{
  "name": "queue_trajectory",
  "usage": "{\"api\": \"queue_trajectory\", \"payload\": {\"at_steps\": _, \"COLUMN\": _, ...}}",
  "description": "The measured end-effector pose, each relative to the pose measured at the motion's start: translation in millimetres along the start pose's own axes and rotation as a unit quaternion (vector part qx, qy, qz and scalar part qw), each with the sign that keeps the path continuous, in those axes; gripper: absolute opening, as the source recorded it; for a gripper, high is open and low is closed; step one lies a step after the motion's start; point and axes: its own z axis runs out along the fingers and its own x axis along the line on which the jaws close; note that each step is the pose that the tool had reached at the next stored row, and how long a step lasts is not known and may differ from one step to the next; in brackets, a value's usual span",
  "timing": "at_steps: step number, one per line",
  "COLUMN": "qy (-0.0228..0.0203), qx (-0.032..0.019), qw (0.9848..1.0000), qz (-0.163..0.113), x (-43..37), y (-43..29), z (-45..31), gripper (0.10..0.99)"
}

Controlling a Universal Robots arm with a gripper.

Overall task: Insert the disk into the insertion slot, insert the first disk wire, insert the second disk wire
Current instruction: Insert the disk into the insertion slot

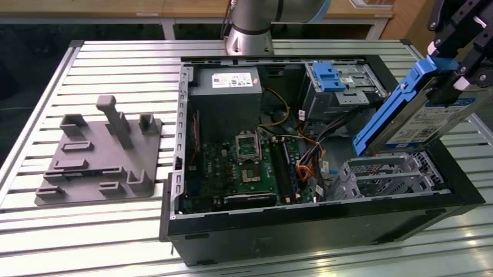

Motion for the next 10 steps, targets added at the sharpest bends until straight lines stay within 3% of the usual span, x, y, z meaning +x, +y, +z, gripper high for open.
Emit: {"api": "queue_trajectory", "payload": {"at_steps": 10, "qy": -0.0001, "qx": 0.0015, "qw": 1.0000, "qz": 0.000, "x": 0.0, "y": -5.0, "z": 0.8, "gripper": 0.361}}
